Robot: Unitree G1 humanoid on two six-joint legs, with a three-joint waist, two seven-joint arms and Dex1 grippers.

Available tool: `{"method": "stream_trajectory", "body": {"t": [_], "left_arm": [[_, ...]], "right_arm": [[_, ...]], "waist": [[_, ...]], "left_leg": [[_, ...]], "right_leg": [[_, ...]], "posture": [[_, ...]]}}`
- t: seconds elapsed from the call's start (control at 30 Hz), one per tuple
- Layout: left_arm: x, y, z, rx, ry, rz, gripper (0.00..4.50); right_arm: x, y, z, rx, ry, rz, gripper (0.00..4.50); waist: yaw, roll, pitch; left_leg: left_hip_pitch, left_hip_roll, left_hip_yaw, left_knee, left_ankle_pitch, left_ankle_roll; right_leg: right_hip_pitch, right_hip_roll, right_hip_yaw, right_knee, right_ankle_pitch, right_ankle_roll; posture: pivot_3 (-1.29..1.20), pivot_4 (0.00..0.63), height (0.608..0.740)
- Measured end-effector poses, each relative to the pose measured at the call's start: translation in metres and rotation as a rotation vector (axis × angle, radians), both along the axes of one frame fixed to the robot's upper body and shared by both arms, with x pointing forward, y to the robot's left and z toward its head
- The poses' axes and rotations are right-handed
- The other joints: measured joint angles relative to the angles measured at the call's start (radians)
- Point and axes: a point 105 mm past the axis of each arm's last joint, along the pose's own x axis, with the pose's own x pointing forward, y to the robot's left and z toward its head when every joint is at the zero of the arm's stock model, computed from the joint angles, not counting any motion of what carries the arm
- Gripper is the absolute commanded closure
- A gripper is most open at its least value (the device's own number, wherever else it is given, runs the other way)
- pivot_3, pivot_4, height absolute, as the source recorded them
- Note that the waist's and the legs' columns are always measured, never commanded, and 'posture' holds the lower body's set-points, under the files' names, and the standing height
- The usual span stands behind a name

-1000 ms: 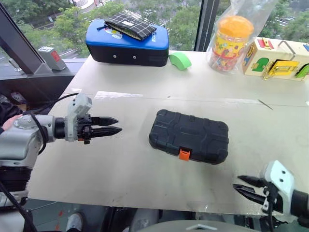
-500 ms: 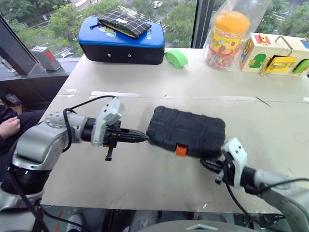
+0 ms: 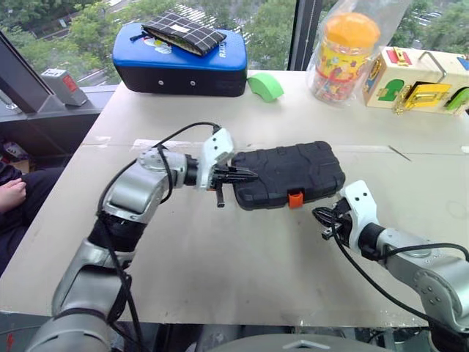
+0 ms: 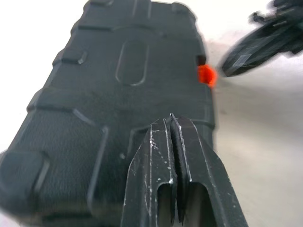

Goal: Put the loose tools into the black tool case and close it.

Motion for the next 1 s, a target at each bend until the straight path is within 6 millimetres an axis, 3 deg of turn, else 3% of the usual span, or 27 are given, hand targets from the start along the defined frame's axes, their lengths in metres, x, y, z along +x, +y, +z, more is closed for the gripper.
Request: {"method": "stream_trajectory", "body": {"t": [0.23,0.47,1.0], "left_arm": [[0.013,-0.011,-0.01,0.083,-0.072,-0.076,4.44],[0.013,-0.016,-0.013,0.087,-0.08,-0.101,4.44],[0.013,-0.014,-0.014,0.086,-0.094,-0.094,4.44]], "right_arm": [[0.003,0.018,-0.005,-0.005,0.03,0.064,4.5],[0.012,0.031,-0.012,0.001,0.041,0.085,4.5],[0.02,0.03,-0.003,0.009,0.02,0.07,4.5]], "waist": [[0.016,0.002,-0.002],[0.022,0.002,-0.003],[0.018,0.005,-0.005]], "left_leg": [[0.003,-0.001,-0.003,0.005,0.0,0.0],[0.003,-0.002,-0.006,0.006,0.0,0.0],[0.003,-0.003,-0.01,0.007,0.0,0.0]], "right_leg": [[0.006,0.0,-0.003,0.001,0.0,0.0],[0.008,-0.001,-0.005,0.001,0.0,0.0],[0.01,-0.002,-0.01,0.001,0.0,0.0]], "posture": [[0.0,0.15,0.74],[0.0,0.15,0.74],[0.0,0.15,0.74]]}}
